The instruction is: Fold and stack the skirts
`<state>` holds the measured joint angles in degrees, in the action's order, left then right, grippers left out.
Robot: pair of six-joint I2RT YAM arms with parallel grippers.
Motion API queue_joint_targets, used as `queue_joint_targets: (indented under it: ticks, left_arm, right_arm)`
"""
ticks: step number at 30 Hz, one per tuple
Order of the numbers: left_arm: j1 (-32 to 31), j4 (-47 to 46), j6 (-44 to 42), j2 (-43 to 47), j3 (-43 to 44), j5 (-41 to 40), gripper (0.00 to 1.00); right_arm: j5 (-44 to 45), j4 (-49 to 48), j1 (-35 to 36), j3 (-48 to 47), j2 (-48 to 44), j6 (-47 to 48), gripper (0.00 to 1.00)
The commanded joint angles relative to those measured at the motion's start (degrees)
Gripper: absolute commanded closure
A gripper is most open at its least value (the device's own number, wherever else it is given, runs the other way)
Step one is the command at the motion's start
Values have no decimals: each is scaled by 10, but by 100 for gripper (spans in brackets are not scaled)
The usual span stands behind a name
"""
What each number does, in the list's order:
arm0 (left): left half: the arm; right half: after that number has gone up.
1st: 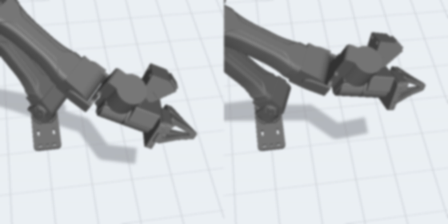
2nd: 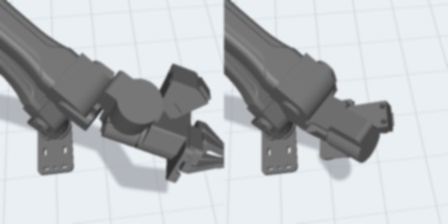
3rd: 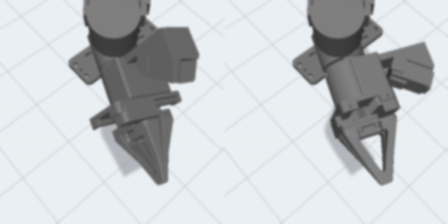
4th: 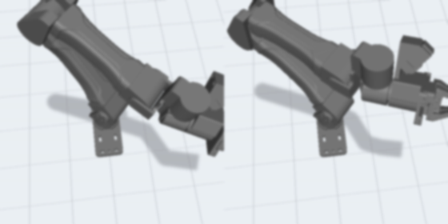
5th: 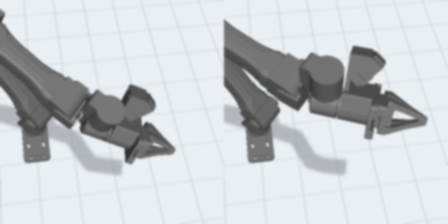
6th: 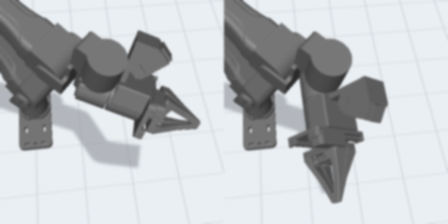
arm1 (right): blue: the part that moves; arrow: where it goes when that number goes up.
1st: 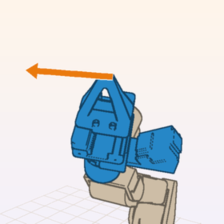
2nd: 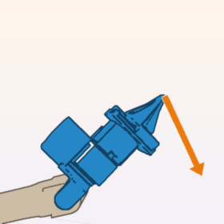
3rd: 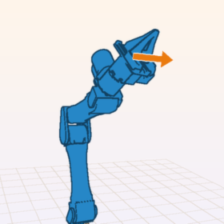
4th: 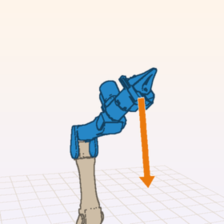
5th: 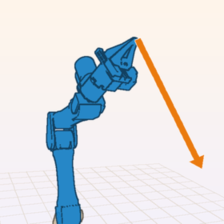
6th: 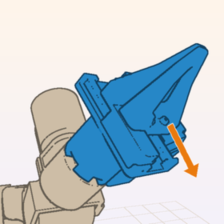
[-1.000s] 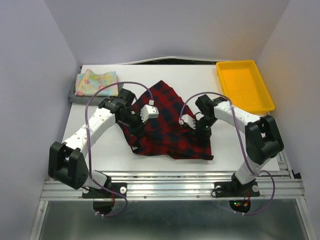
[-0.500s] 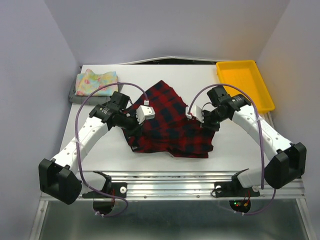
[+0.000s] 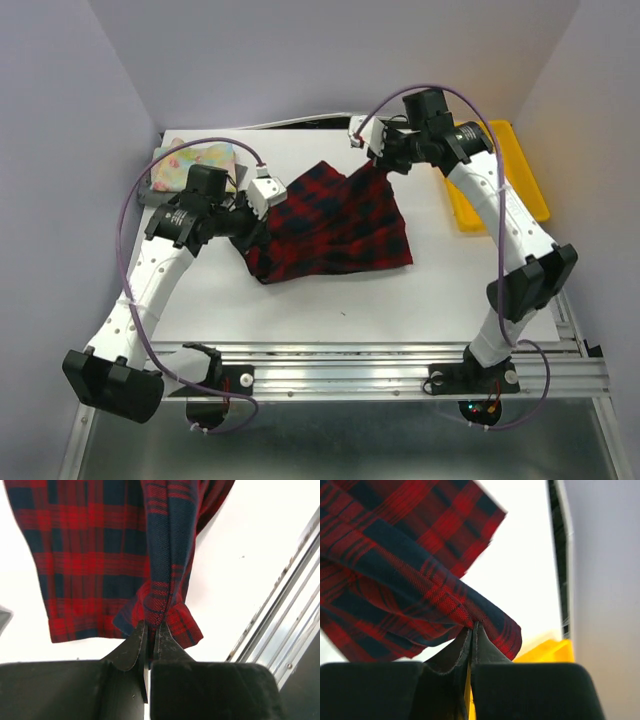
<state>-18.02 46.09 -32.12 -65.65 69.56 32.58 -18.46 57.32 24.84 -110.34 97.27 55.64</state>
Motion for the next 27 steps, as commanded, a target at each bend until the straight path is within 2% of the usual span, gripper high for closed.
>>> queue_joint_targets:
  ticks: [1,5,9,11,12,13,14,16,20,23,24,26,27]
  left_arm:
    - [32,-29,57,-29,45,25,100]
    - [96,-56,93,-99,28,19,100]
    - [128,-102,137,-155,6,-14,100]
    - [130,-127,146,-178,0,-38,97]
    - [130,-138,152,-201,0,-49,91]
    - [130,-145,157,-210,-3,-65,85]
    - [131,-151,159,-226,-6,-93,73]
    - [134,-159,162,-237,-15,-109,66]
    - [136,-165,182,-248,-29,-134,64]
    - [136,-147,168,-253,-11,-144,55]
    - [136,-136,161,-247,-2,-143,46]
    - [136,-125,134,-237,36,-139,40]
    - [136,-118,126,-236,50,-140,28]
  right_arm:
    - [-2,-80,1,-103,84,24,99]
    - [-17,-143,1,-205,226,32,99]
    - [-17,-205,8,-236,328,26,99]
    - [-1,-257,14,-226,353,20,81]
    - [15,-272,20,-214,369,8,64]
    - [29,-298,20,-204,373,-8,31]
    - [62,-346,27,-198,375,-35,25]
    - [81,-353,27,-211,377,-63,15]
    - [125,-332,27,-183,326,-95,11]
    - [123,-259,27,-154,274,-147,7]
    - [109,-232,27,-142,242,-167,7]
    - [88,-140,27,-132,216,-218,7]
    - [69,-109,27,-121,196,-237,8]
